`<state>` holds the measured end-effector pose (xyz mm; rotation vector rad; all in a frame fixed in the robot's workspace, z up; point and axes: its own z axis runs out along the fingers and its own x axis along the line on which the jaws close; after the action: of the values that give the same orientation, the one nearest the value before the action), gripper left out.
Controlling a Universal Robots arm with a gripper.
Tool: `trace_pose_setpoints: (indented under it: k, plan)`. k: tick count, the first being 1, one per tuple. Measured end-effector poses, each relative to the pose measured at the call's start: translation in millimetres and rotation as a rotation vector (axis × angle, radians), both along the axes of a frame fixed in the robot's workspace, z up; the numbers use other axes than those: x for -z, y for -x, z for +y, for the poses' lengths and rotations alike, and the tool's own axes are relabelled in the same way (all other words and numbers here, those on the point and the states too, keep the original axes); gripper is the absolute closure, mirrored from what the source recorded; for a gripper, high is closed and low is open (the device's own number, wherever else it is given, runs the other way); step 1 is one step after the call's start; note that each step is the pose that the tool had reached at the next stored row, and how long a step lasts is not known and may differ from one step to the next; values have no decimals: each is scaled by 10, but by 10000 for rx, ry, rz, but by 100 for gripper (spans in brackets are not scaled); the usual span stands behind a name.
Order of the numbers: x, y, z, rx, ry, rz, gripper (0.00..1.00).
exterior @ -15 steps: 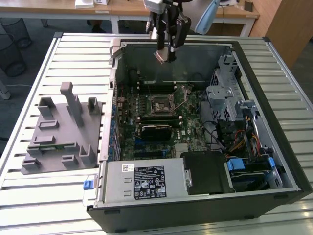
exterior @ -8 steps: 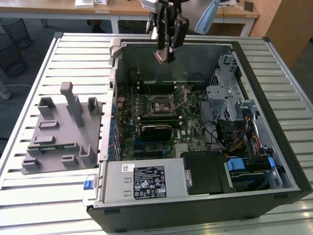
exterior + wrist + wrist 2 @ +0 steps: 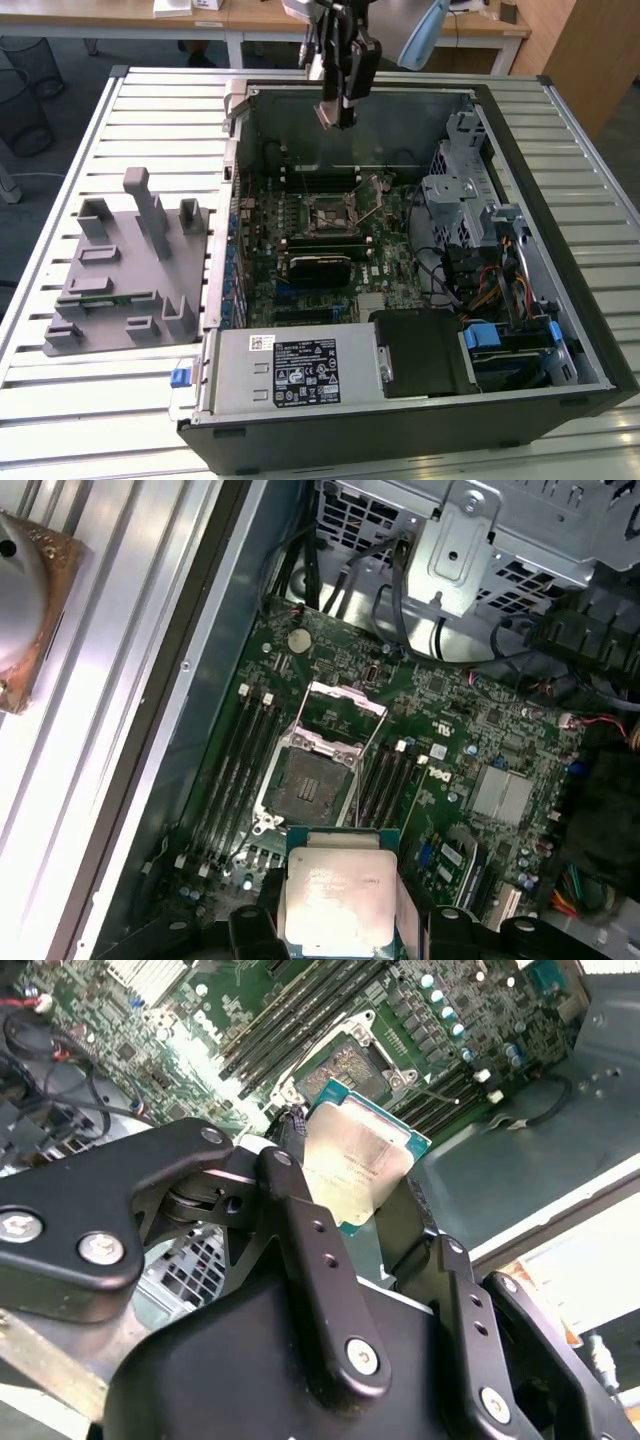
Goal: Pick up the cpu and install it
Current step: 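Place the cpu into insertion slot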
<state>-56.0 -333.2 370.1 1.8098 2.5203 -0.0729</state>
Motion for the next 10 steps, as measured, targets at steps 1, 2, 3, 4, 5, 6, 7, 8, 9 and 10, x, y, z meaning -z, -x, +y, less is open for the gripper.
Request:
trace_pose_setpoints:
  k: [1, 2, 3, 4, 5, 6, 7, 8, 9, 10]
  plan:
    - [0, 0, 2, 121, 1, 0, 47]
    - [2, 0, 4, 230, 1, -2, 47]
    - [3, 0, 6, 354, 1, -3, 47]
    - [4, 0, 8, 477, 0, -4, 47]
    - [5, 0, 10, 611, 0, -5, 47]
    - [6, 0, 11, 738, 0, -6, 47]
    - [7, 0, 13, 866, -1, -6, 47]
    - [8, 0, 14, 996, 0, -7, 47]
    - [10, 0, 16, 1119, 0, -9, 47]
    - [11, 0, 18, 1229, 2, -10, 47]
